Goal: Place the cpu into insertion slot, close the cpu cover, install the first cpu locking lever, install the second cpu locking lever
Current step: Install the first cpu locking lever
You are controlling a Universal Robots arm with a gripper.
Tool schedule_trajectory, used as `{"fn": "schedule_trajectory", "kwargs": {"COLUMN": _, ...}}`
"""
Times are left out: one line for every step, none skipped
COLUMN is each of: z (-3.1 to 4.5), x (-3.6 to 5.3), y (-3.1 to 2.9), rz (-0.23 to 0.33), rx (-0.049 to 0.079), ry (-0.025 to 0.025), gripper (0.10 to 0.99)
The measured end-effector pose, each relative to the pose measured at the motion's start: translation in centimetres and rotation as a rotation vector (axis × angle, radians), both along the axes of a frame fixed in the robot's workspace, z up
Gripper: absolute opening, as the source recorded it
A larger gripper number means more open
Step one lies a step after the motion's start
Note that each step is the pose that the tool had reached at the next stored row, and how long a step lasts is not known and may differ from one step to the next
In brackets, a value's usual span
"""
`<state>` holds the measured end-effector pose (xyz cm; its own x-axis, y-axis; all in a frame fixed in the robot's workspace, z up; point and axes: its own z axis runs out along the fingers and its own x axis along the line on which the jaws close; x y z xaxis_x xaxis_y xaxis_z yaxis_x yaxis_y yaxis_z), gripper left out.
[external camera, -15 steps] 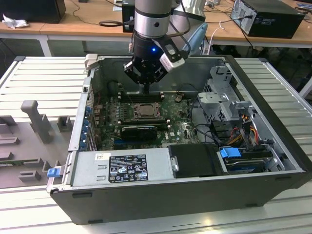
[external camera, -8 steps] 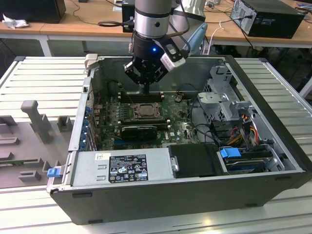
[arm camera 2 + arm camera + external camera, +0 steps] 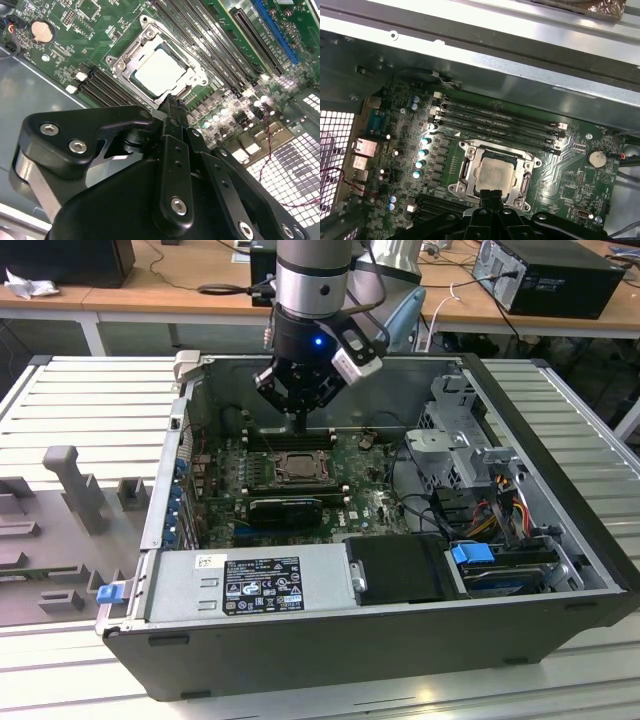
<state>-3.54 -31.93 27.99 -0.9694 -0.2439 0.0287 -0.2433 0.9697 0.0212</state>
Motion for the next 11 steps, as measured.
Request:
{"fn": "schedule_trajectory", "kwargs": {"z": 0.00, "x": 0.00, "y": 0.00, "rz": 0.008, "rx": 0.000, "ry": 0.0000, "gripper": 0.106}}
{"fn": "schedule_trajectory", "kwargs": {"z": 0.00, "x": 0.00, "y": 0.00, "rz": 0.013, "rx": 0.000, "ry": 0.0000, "gripper": 0.106}}
{"fn": "schedule_trajectory", "kwargs": {"z": 0.00, "x": 0.00, "y": 0.00, "rz": 0.017, "rx": 0.000, "ry": 0.0000, "gripper": 0.106}}
{"fn": "schedule_trajectory", "kwargs": {"z": 0.00, "x": 0.00, "y": 0.00, "rz": 0.025, "rx": 0.000, "ry": 0.0000, "gripper": 0.106}}
{"fn": "schedule_trajectory", "kwargs": {"z": 0.00, "x": 0.00, "y": 0.00, "rz": 0.033, "rx": 0.000, "ry": 0.0000, "gripper": 0.106}}
{"fn": "schedule_trajectory", "kwargs": {"z": 0.00, "x": 0.00, "y": 0.00, "rz": 0.038, "rx": 0.000, "ry": 0.0000, "gripper": 0.106}}
{"fn": "schedule_trajectory", "kwargs": {"z": 0.00, "x": 0.00, "y": 0.00, "rz": 0.042, "rx": 0.000, "ry": 0.0000, "gripper": 0.106}}
{"fn": "schedule_trajectory", "kwargs": {"z": 0.00, "x": 0.00, "y": 0.00, "rz": 0.050, "rx": 0.000, "ry": 0.0000, "gripper": 0.106}}
{"fn": "schedule_trajectory", "kwargs": {"z": 0.00, "x": 0.00, "y": 0.00, "rz": 0.056, "rx": 0.000, "ry": 0.0000, "gripper": 0.106}}
{"fn": "schedule_trajectory", "kwargs": {"z": 0.00, "x": 0.00, "y": 0.00, "rz": 0.061, "rx": 0.000, "ry": 0.0000, "gripper": 0.106}}
{"fn": "schedule_trajectory", "kwargs": {"z": 0.00, "x": 0.00, "y": 0.00, "rz": 0.067, "rx": 0.000, "ry": 0.0001, "gripper": 0.106}}
